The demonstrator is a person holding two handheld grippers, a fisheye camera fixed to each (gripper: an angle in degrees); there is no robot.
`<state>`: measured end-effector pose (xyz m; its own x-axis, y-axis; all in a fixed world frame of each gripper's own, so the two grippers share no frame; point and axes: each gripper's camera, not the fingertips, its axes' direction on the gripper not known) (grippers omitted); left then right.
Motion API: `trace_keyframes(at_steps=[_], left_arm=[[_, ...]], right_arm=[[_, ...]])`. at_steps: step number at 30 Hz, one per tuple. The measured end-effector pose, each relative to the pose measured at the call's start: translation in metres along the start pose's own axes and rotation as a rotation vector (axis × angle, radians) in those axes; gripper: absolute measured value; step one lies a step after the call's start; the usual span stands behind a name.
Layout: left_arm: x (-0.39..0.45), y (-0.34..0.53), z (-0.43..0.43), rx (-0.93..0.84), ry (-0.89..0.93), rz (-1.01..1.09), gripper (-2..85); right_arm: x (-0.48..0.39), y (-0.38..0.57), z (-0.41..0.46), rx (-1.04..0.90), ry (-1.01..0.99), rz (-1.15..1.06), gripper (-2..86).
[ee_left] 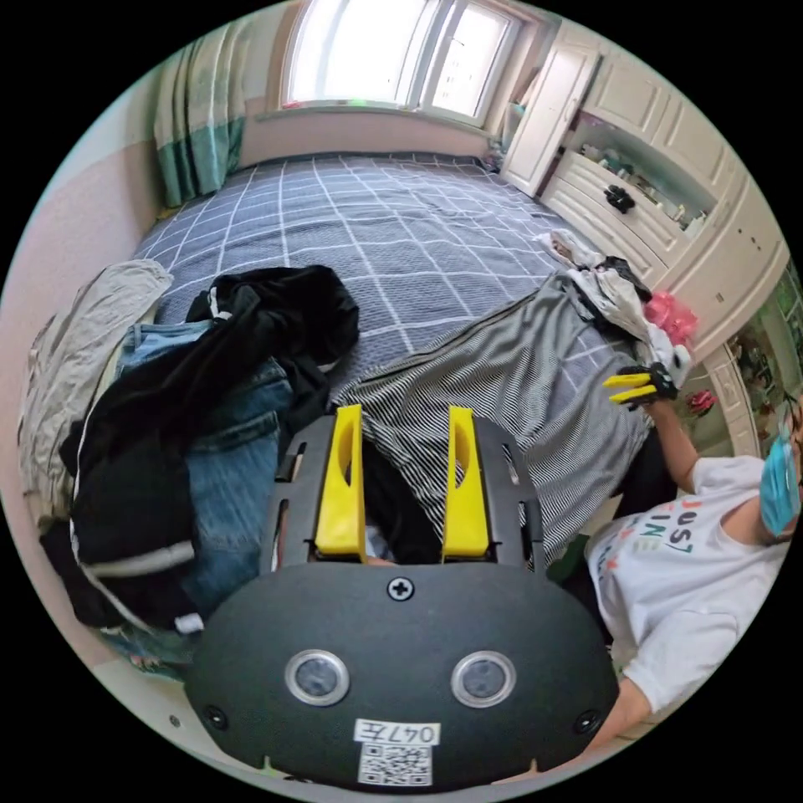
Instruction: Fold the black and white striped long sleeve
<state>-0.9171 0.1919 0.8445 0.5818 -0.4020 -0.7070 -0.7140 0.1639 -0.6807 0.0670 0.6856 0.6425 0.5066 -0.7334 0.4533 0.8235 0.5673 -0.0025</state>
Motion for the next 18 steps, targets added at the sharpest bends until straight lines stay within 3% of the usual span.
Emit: trace_keyframes(at_steps=[5, 10, 14, 16, 18], left_arm=[[0.054, 0.107, -0.026, 0.075, -0.066, -0.054, 14.5], [0.073, 0.207, -0.026, 0.052, -0.165, -0.15, 15.1], [0.055, 0.247, -0.011, 0.048, -0.028, -0.238, 16.0], [0.039, 0.256, 0.0, 0.037, 0.011, -0.295, 16.1], [0.025, 0.262, 0.017, 0.022, 0.116, -0.336, 16.0]], right_arm=[[-0.027, -0.058, 0.058, -0.179, -0.08, -0.167, 2.2], [-0.046, -0.073, 0.062, -0.12, 0.064, -0.256, 0.0], [-0.036, -0.085, 0.097, -0.292, 0.068, -0.263, -0.3], [-0.027, -0.086, 0.105, -0.354, 0.166, -0.232, -0.4], [-0.022, -0.087, 0.094, -0.34, 0.201, -0.186, -0.4]])
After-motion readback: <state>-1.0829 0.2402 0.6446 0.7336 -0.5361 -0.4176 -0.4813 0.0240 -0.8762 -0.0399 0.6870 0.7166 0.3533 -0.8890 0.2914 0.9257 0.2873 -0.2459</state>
